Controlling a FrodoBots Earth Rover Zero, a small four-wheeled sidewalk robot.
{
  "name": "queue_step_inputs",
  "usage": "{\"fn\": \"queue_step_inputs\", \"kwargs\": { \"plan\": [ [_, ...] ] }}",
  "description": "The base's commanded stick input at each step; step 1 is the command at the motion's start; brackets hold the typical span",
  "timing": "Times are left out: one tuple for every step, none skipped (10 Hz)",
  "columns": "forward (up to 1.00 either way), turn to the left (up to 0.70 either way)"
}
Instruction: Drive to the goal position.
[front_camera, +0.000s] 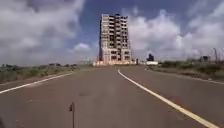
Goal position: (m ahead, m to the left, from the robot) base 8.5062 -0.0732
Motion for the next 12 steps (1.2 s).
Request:
{"fn": "queue_step_inputs", "kwargs": {
  "plan": [
    [1.00, 0.00],
    [1.00, 0.00],
    [1.00, 0.00],
    [1.00, 0.00],
    [1.00, 0.00],
    [1.00, 0.00],
    [1.00, 0.00],
    [1.00, 0.00],
    [1.00, 0.00],
    [1.00, 0.00],
    [1.00, 0.00],
    [1.00, 0.00]
  ]
}}
